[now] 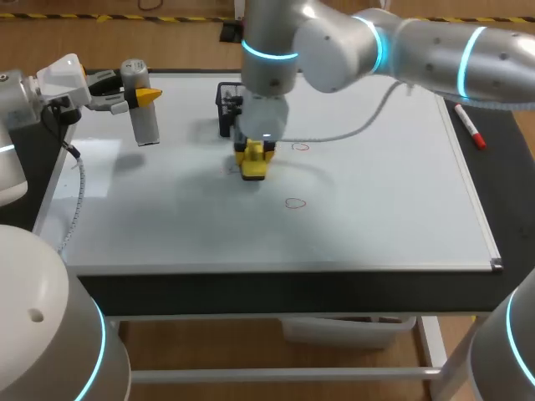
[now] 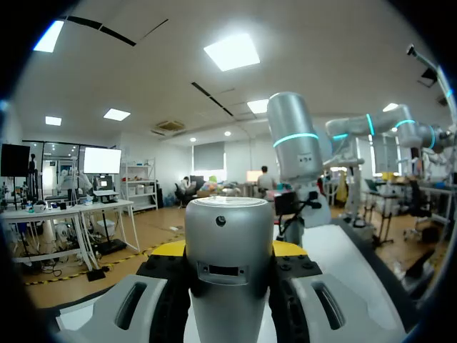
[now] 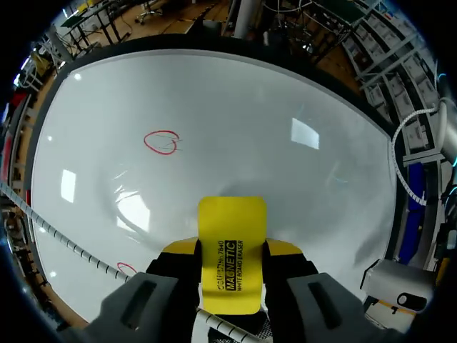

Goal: Pick up the inspection probe, press it on each red-marked spot on the whiteboard one by one, put down the probe, pick up the eraser, and wipe off all the red marks.

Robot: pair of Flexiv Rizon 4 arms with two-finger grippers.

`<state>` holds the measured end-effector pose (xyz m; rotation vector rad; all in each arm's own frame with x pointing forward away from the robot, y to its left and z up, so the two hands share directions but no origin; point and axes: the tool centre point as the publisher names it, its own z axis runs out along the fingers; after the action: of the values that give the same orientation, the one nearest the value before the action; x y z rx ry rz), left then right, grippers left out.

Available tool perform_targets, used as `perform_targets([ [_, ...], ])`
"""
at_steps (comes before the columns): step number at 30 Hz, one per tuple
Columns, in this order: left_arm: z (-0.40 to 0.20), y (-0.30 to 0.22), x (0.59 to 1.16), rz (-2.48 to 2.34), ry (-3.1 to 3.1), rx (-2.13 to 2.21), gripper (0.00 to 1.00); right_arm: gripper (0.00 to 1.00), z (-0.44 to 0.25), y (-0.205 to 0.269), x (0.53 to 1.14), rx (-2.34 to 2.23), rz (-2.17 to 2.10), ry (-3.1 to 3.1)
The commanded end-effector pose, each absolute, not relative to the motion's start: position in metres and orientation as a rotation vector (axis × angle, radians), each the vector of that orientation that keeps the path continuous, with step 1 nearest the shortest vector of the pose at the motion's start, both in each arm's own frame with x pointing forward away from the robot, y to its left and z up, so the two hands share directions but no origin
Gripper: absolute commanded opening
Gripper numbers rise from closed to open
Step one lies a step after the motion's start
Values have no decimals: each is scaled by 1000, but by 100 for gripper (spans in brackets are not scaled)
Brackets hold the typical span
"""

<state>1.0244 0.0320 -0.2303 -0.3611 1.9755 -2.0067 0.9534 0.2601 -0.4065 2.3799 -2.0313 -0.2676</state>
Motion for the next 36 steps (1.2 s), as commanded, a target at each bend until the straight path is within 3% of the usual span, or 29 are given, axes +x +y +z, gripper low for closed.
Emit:
perform_targets([
  [1, -230, 32, 1024, -2005, 1973, -362, 0, 0, -418, 287, 965, 2335, -234, -1981],
  [13, -230, 32, 1024, -2005, 1973, -362, 0, 0, -419, 306, 963, 2345, -185, -1914],
  [36, -230, 32, 1024, -2005, 1973, -362, 0, 0, -428, 296, 958, 2311, -173, -1939],
])
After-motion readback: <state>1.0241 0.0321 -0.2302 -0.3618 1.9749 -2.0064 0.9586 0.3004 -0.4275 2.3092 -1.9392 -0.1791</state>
